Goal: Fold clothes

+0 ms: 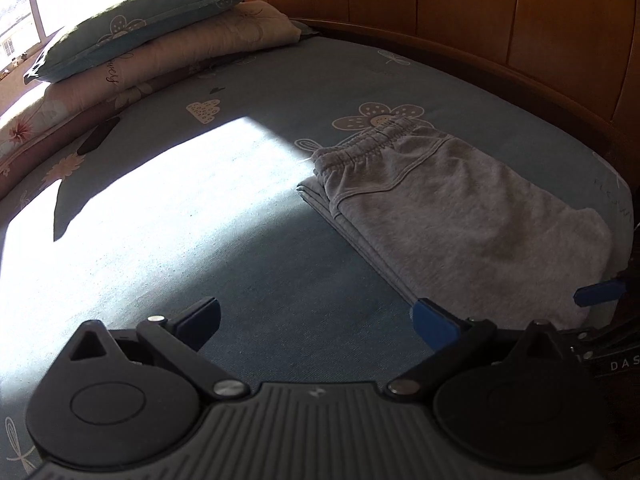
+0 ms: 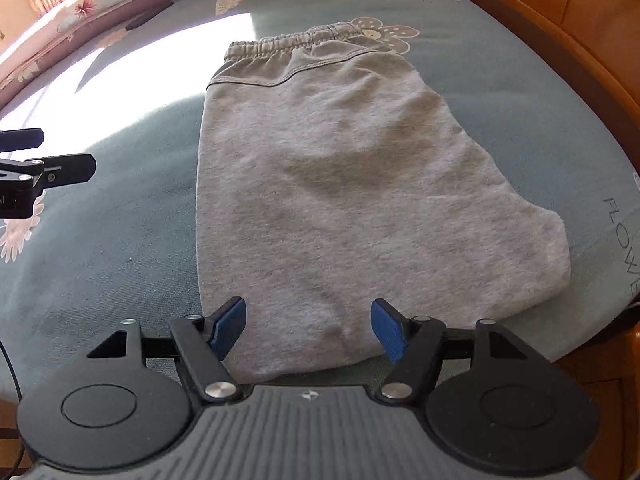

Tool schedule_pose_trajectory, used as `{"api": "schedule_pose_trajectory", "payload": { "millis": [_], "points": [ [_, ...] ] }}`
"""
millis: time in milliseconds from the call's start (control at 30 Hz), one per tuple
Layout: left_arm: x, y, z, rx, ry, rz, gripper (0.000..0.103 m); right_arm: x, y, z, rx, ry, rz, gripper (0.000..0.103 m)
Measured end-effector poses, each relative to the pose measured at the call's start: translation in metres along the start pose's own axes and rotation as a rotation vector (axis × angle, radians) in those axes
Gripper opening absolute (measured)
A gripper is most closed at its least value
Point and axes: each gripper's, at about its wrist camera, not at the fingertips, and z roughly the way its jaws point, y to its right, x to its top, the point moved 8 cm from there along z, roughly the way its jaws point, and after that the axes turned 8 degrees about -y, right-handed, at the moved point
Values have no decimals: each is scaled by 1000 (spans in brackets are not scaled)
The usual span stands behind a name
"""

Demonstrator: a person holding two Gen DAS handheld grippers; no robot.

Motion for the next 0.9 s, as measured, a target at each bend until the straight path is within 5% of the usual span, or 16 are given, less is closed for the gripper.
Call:
{"api": "schedule_pose_trajectory", "payload": {
  "millis": [200,367,533,633,733,900],
  "points": [
    [2,14,-1,-18,0,33,102,-7,7,17,29,-120,14,74],
    [1,14,4,-7,-15,40,102,12,44,-3,-28,-20,108,74],
    [0,12,6,-6,-27,14,102,67,96,5,-91,113,135,74],
    [0,13,7,-4,-35,14,102,73,119,19,-52,83,182,74],
    [0,11,7,3,-31,20,102,62,143,25,-110,44,233,74],
    [2,9,12,13,-39,23,102,86,128,7,-37,123,214,74]
  ]
}}
